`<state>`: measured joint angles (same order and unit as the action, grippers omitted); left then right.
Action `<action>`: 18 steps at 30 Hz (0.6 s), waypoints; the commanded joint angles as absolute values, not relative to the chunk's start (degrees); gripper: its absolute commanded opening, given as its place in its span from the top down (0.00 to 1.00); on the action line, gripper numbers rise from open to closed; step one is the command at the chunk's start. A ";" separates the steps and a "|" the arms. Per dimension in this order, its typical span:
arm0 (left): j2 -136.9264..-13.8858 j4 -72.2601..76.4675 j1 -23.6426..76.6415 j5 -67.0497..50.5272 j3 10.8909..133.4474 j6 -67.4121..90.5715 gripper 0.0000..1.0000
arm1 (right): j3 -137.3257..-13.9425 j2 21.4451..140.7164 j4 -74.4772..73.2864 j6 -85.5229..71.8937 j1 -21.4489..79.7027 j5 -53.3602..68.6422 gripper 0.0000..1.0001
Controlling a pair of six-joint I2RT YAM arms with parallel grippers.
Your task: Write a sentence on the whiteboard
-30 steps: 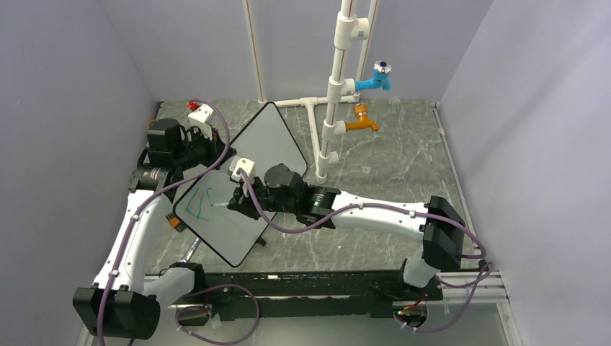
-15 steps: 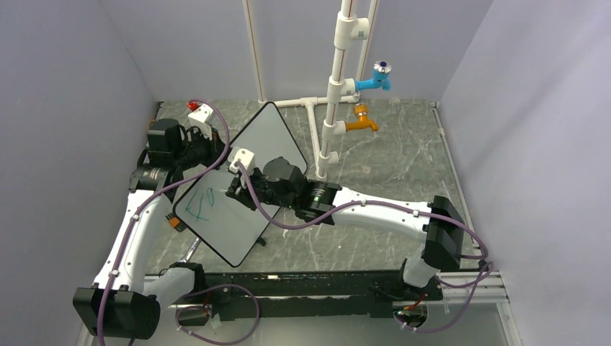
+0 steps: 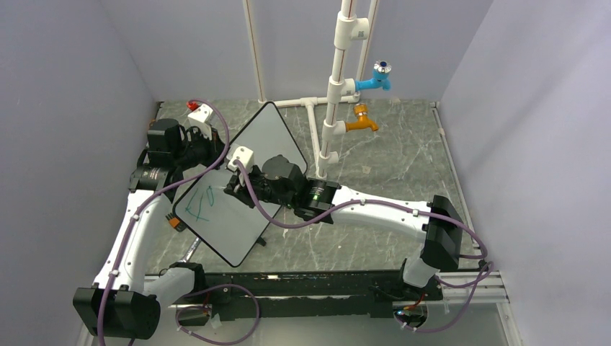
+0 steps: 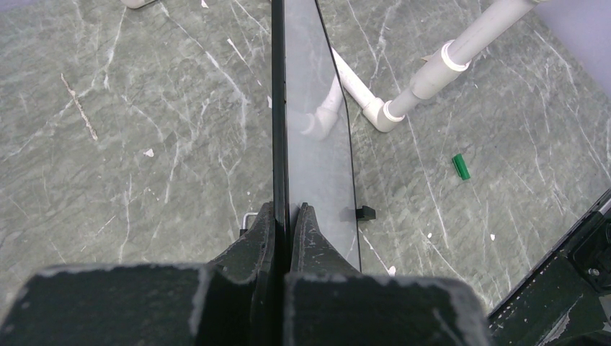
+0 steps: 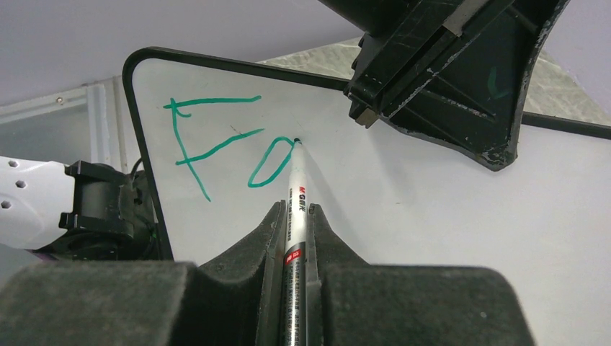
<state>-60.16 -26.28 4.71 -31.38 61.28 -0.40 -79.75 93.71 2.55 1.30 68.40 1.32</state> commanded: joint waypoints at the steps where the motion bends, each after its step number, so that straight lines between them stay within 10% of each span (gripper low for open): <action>1: -61.00 -30.26 5.45 -26.28 58.22 -8.27 1.00 | -78.32 93.94 3.12 0.77 67.81 -0.38 1.00; 18: -60.91 -30.36 5.45 -26.20 58.14 -8.31 1.00 | -73.73 91.33 2.73 -0.84 67.79 -2.18 1.00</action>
<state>-60.16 -26.17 4.56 -31.38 61.17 -0.60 -74.43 92.25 3.44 -1.08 68.40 1.69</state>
